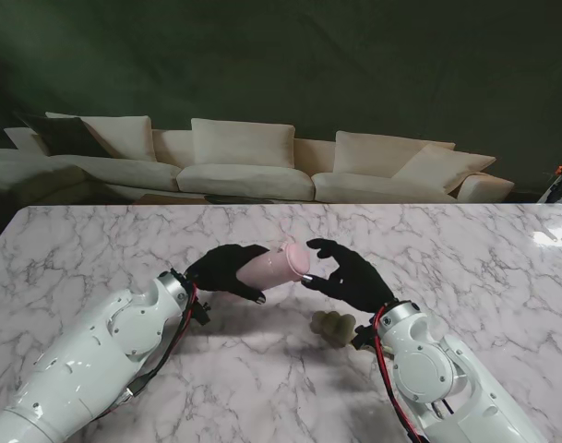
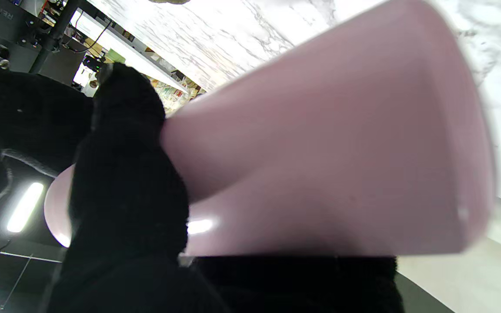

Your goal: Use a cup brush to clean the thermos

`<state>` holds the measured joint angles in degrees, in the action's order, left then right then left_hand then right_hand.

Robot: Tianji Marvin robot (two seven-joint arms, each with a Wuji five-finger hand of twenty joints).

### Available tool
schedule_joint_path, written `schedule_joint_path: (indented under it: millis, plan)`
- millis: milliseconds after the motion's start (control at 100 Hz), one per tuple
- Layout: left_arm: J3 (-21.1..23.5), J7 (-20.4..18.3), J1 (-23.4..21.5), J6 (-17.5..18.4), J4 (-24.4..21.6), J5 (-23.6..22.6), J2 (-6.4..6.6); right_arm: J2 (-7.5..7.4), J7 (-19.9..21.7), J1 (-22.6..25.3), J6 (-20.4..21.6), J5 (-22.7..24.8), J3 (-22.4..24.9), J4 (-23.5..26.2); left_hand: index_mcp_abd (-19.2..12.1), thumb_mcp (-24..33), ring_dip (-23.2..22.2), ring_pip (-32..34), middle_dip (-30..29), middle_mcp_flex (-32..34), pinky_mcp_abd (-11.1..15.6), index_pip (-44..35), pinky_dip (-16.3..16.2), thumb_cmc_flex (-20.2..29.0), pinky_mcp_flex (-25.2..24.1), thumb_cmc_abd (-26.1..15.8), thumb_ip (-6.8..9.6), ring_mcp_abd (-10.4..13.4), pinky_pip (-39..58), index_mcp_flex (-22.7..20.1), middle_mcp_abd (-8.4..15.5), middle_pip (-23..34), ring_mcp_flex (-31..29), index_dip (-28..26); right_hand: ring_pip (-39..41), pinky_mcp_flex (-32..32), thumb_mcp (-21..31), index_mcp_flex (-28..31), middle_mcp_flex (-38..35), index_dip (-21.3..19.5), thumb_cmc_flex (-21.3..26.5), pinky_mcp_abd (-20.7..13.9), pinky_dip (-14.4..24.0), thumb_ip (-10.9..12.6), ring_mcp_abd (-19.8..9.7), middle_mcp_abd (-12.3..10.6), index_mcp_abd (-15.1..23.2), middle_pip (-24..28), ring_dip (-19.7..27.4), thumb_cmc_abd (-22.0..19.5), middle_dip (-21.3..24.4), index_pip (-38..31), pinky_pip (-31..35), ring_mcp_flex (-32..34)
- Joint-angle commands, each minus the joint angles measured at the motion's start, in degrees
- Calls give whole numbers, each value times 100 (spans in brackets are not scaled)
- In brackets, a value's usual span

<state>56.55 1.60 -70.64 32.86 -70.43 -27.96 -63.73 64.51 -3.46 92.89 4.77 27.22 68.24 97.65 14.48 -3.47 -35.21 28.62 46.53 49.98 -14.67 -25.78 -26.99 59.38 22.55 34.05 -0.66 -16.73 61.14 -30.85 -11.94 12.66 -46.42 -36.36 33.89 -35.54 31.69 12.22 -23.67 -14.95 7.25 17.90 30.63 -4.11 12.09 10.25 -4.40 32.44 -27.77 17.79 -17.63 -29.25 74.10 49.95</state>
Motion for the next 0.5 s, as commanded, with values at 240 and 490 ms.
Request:
schedule_joint_path:
  millis: [240, 490]
  plan:
    - [-224, -177, 208, -93, -9, 111, -63, 41, -9, -241, -68, -42, -441, 43, -1433, 2545, -182, 706, -30, 369, 892, -1342, -157, 1458, 170, -1476, 27, 517, 347, -1096, 1086, 413, -309, -29, 1066, -1018, -279, 160, -235, -428, 883, -217, 294, -4, -182, 54, 19, 896, -542, 193, -333, -538, 876, 794]
    - [-302, -213, 280, -196, -8, 169, -78, 61, -74, -398, -52, -8, -650, -67, -1413, 2568, -177, 780, -14, 390, 896, -1360, -159, 1458, 232, -1476, 29, 520, 382, -1121, 1050, 454, -361, -22, 1303, -1463, 918, 898, -408, -1036, 2048, -543, 399, 108, -493, -7, 477, 1246, -643, 390, -531, -1330, 967, 1053]
